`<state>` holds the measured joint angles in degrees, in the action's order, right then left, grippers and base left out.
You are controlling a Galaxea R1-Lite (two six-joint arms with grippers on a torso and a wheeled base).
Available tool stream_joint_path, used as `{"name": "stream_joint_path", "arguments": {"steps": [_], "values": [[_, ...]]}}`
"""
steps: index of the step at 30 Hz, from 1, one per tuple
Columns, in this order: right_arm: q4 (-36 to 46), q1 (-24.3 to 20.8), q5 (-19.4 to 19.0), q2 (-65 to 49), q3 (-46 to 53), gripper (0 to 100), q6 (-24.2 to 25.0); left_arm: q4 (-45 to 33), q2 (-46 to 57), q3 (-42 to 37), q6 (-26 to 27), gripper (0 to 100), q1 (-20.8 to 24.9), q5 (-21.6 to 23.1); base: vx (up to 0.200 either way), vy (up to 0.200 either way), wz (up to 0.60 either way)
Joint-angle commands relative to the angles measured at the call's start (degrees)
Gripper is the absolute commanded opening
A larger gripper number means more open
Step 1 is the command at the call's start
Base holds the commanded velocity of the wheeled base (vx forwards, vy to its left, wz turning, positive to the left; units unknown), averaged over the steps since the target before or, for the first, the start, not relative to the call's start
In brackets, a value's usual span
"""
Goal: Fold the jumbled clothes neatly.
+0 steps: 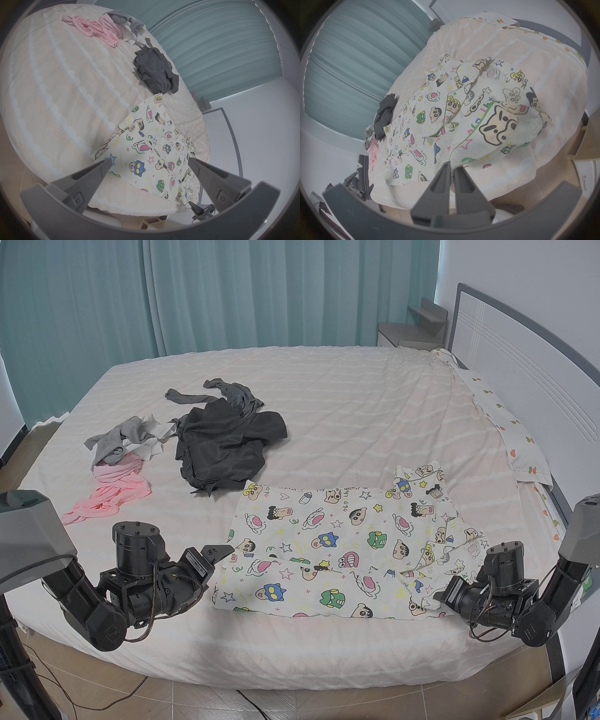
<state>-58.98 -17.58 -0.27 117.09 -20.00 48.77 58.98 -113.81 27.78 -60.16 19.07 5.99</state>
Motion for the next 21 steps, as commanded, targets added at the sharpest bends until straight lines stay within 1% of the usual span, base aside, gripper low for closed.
{"name": "stream_joint_path", "arguments": {"steps": [1, 3, 9, 15, 18, 21], "values": [[0.0, 0.0, -1.3, 2.0, -0.7, 100, 0.7, 0.1, -0.3, 0.0, 0.0, 100, 0.0, 0.0, 0.0, 0.0, 0.0], [-0.1, 0.0, -2.4, 1.7, -0.5, 100, 0.8, 0.1, -0.4, 0.1, 0.0, 100, 0.0, -0.1, 0.0, 0.0, 0.0], [-0.1, 0.0, -2.4, 1.2, 0.4, 100, 0.9, 0.0, -0.6, 0.1, 0.0, 100, 0.0, -0.1, 0.0, 0.0, 0.0], [0.4, 0.2, -1.8, -7.2, 4.1, 100, 0.2, 0.1, -1.0, 0.2, 0.0, 100, -0.1, -0.1, 0.0, 0.0, 0.0], [0.4, 0.8, -1.7, -9.3, 5.7, 100, -2.5, 0.1, -1.0, 0.2, 0.0, 100, -0.1, -0.1, 0.0, 0.0, 0.0], [0.4, 5.2, -1.8, -9.2, 6.2, 100, -7.6, 0.1, -1.0, 0.1, 0.0, 100, -0.1, -0.1, 0.0, 0.0, 0.0]]}}
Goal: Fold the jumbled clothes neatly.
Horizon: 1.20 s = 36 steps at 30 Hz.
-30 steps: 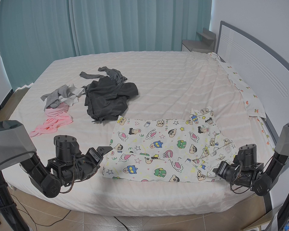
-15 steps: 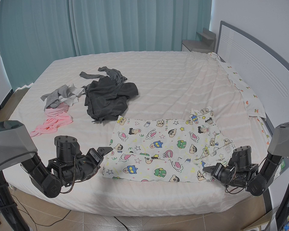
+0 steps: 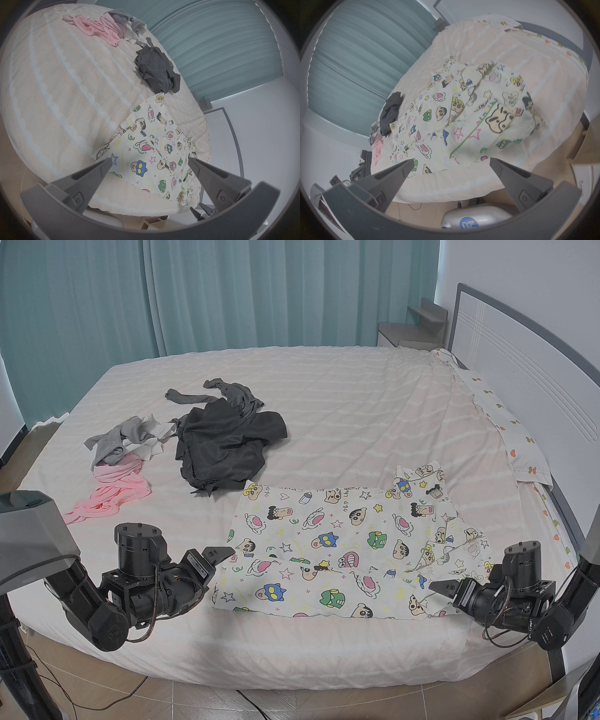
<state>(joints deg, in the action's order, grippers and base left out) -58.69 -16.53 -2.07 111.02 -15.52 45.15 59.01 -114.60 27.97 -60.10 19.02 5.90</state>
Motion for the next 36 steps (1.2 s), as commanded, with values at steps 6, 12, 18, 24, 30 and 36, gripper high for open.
{"name": "stream_joint_path", "arguments": {"steps": [6, 12, 18, 24, 30, 36], "values": [[-0.1, 14.0, -9.8, -1.6, 3.0, 100, -13.6, 0.0, -0.3, 0.0, 0.0, 100, 0.0, 0.0, 0.0, 0.0, 0.0], [-0.6, 22.8, -25.1, 3.5, 1.5, 100, -18.0, 0.0, -0.9, 0.0, 0.1, 100, 0.0, 0.0, 0.0, 0.0, 0.0], [-7.0, 27.1, -28.7, 10.9, 0.4, 100, -23.6, 0.0, -0.9, 0.0, -0.2, 100, 0.1, 0.4, 0.0, 0.0, 0.0], [-12.9, 27.0, -29.4, 14.1, 0.5, 100, -23.4, 0.0, -1.0, 0.0, -0.1, 100, 0.1, 0.4, 0.0, 0.0, 0.0], [-21.4, 26.2, -31.2, 19.9, 0.8, 100, -23.2, 0.0, -1.0, -0.1, -0.1, 100, 0.1, 0.4, 0.0, 0.0, 0.0], [-27.3, 23.3, -31.1, 21.3, 1.5, 100, -17.7, 0.0, -1.1, -0.1, -0.2, 100, 0.1, 0.4, 0.0, 0.0, 0.0]]}}
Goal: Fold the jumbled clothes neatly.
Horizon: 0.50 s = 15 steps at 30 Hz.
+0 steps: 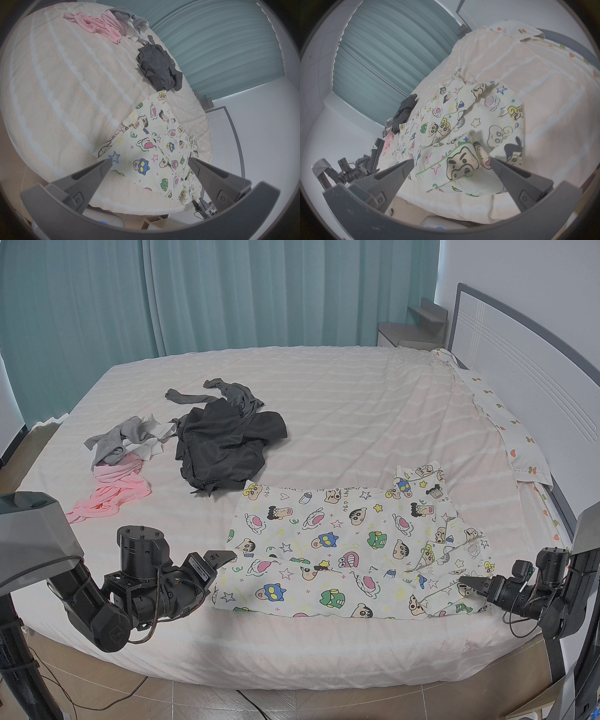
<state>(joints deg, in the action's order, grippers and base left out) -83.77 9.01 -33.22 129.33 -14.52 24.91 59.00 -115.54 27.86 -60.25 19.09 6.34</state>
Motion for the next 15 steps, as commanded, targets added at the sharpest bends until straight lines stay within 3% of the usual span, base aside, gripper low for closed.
{"name": "stream_joint_path", "arguments": {"steps": [1, 8, 9, 15], "values": [[-3.0, -2.6, 0.2, 3.5, 0.5, 100, 2.9, 0.1, -0.1, 0.0, 0.0, 100, 0.0, 0.0, 0.0, 0.0, 0.0], [-6.0, -2.7, 0.4, 5.4, 0.5, 100, 3.0, 0.1, -0.1, 0.0, 0.0, 100, 0.0, 0.0, 0.0, 0.0, 0.0], [-6.0, -2.6, 0.5, 5.3, 0.5, 0, 3.0, 0.1, -0.1, 0.0, 0.0, 100, 0.0, 0.0, 0.0, 0.0, 0.0], [-6.0, -2.5, 2.7, 4.6, 1.4, 0, 2.8, 0.1, -0.1, 0.1, 0.0, 100, 0.0, 0.0, 0.0, 0.0, 0.0]]}}
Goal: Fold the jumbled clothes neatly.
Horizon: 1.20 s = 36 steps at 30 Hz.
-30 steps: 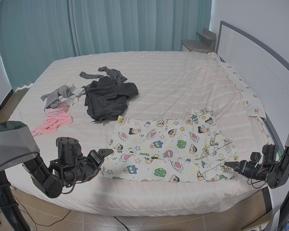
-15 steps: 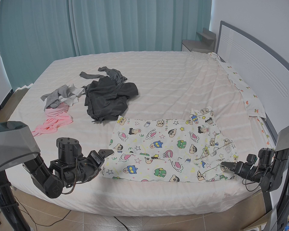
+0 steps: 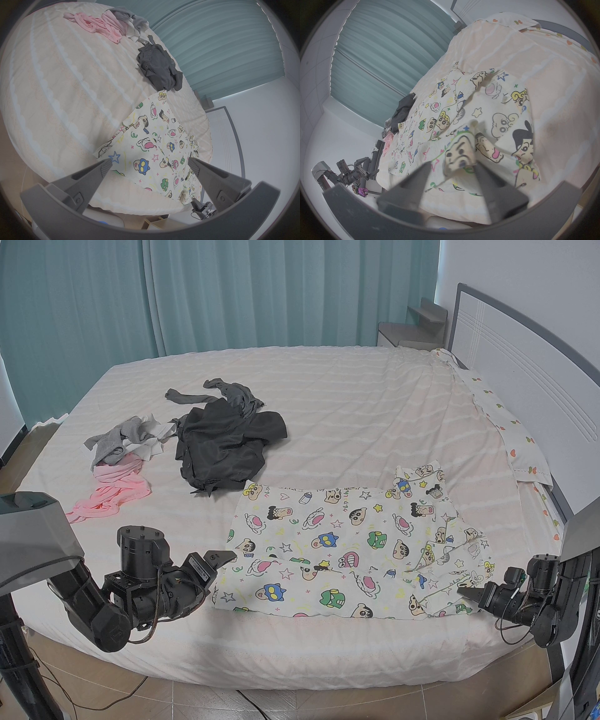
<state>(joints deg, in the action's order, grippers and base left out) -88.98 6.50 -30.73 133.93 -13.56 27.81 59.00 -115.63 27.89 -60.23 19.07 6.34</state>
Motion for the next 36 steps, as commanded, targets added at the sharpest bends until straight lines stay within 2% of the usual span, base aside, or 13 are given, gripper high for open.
{"name": "stream_joint_path", "arguments": {"steps": [1, 14, 18, 22, 36], "values": [[-0.8, 0.0, 0.3, -0.1, 0.5, 0, -0.2, 0.0, 0.0, 0.1, 0.0, 100, 0.0, 0.0, 0.0, 0.0, 0.0], [-0.8, -1.7, 1.2, -5.6, 4.0, 0, -0.2, 0.1, -0.3, 0.1, 0.1, 100, 0.0, 0.0, 0.0, 0.0, 0.0], [-0.8, -4.4, 7.4, -5.5, 5.9, 0, 0.1, 0.1, -0.3, 0.0, 0.1, 100, 0.0, -0.1, 0.0, 0.0, 0.0], [-0.8, -5.7, 10.4, -4.6, 8.5, 0, 0.2, 0.1, -0.3, 0.1, 0.1, 100, -0.1, -0.1, 0.0, 0.0, 0.0], [-0.8, -6.0, 10.8, -3.1, 10.8, 0, 0.4, 0.0, -0.3, 0.0, 0.1, 100, 0.0, -0.1, 0.0, 0.0, 0.0]]}}
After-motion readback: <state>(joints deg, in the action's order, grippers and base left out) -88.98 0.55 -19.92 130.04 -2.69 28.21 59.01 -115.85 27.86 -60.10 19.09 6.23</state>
